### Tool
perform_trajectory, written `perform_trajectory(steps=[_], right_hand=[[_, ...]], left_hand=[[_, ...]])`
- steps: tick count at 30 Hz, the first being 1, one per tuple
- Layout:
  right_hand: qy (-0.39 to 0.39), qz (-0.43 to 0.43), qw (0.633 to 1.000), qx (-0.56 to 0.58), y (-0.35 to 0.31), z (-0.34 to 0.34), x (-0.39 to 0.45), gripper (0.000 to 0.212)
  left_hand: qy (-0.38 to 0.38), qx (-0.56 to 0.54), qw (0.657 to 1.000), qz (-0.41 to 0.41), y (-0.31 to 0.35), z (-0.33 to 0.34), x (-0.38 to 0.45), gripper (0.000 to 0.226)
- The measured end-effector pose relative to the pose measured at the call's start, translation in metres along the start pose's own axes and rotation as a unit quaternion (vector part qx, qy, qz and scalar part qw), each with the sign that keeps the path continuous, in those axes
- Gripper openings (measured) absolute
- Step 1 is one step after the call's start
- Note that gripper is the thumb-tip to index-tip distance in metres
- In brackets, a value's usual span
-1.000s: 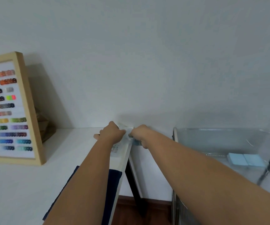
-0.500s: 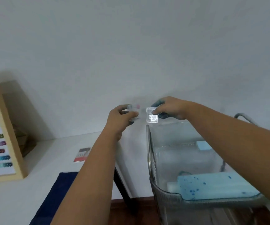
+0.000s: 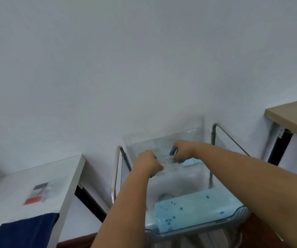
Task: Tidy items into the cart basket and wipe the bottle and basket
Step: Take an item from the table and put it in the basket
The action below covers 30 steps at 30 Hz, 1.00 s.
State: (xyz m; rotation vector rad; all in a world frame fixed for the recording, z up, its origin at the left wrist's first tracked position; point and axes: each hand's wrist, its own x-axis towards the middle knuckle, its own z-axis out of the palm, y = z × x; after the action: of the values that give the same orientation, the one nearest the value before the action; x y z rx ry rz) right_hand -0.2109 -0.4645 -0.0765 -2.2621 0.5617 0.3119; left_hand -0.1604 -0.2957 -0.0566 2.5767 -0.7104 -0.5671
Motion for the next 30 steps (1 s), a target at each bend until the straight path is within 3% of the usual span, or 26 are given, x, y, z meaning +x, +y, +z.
perform_trajectory(steps=[7,11,14,17,21,30], right_hand=[[0.049,-0.024,0.989,-0.138,0.01,0.009,0.02,0.041],[0.098,-0.038,0.983,-0.148,0.018,0.004,0.022,0.037],[0.073,-0.072,0.985,-0.136,0.022,-0.004,0.017,0.04],[0.025,-0.099,0.973,-0.208,0.025,-0.002,0.012,0.043],[0.036,-0.102,0.944,-0.311,0.026,0.011,0.008,0.048],[0.052,-0.088,0.928,-0.358,0.019,0.02,0.008,0.042]], left_hand=[[-0.023,-0.063,0.995,-0.072,-0.006,0.03,0.035,0.044],[-0.012,-0.121,0.989,-0.081,-0.01,0.037,0.046,0.047],[-0.019,-0.141,0.986,-0.082,-0.012,0.039,0.048,0.058],[-0.026,-0.084,0.995,-0.055,-0.011,0.041,0.046,0.071],[-0.02,-0.023,0.999,-0.02,-0.01,0.047,0.046,0.061],[-0.005,-0.007,1.0,0.017,-0.013,0.056,0.052,0.051]])
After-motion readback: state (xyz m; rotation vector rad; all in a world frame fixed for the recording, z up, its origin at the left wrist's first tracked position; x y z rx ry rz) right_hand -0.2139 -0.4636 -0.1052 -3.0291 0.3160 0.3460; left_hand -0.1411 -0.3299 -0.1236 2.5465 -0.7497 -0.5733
